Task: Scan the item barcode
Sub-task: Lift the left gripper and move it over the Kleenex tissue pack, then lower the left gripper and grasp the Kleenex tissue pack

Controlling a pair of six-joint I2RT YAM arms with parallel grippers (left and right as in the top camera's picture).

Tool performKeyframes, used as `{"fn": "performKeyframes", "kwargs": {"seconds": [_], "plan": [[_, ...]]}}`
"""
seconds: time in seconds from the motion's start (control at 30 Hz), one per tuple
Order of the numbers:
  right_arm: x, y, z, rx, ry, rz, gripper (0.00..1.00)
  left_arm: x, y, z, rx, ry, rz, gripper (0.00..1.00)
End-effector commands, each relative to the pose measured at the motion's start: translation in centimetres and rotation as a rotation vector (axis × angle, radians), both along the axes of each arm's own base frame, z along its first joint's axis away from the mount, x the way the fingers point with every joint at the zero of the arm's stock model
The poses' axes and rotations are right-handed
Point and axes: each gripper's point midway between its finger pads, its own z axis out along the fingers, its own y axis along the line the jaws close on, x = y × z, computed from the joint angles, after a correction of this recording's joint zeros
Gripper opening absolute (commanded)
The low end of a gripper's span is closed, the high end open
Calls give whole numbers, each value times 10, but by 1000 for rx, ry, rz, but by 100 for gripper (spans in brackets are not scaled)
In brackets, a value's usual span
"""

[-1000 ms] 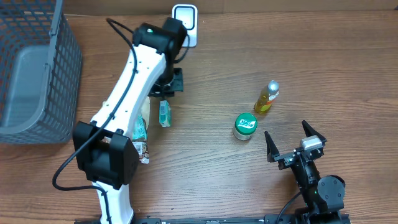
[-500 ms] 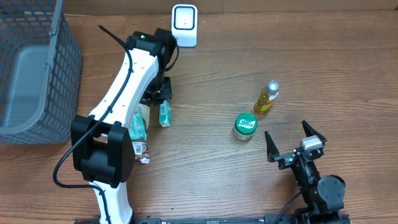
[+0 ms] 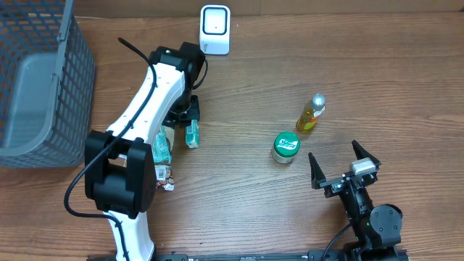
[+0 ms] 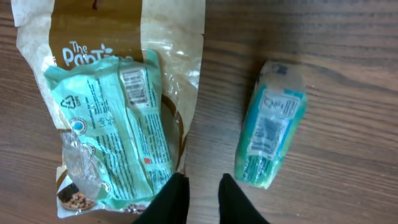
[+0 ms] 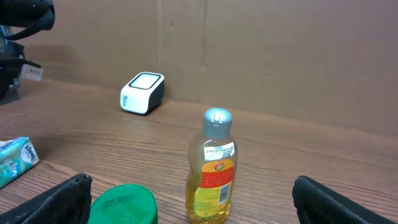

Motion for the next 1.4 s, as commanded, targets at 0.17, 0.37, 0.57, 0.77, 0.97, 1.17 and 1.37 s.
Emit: {"fn": "performKeyframes", "kwargs": {"seconds": [0.17,0.37,0.57,0.77,0.97,1.17,1.37], "plan": [[0,-2,-2,2,-2,-9,100,4,6,-4,11,-26,16,15],[0,-2,-2,2,-2,-9,100,-6,7,-22,14,4,15,8],[0,-2,-2,2,-2,-9,100,-14,10,-38,20,22,12,6],[0,-2,-2,2,-2,-9,100,-7,5,-42,-5,-7,13,4],[0,-2,-2,2,-2,-9,100,-2,-19,-45,-142,-11,-9,4],[0,-2,-2,2,-2,-9,100,0,-38,-45,-248,-10,-34,4],[0,-2,-2,2,-2,-9,100,-3,-54,-44,-346,8,-40,4]]}}
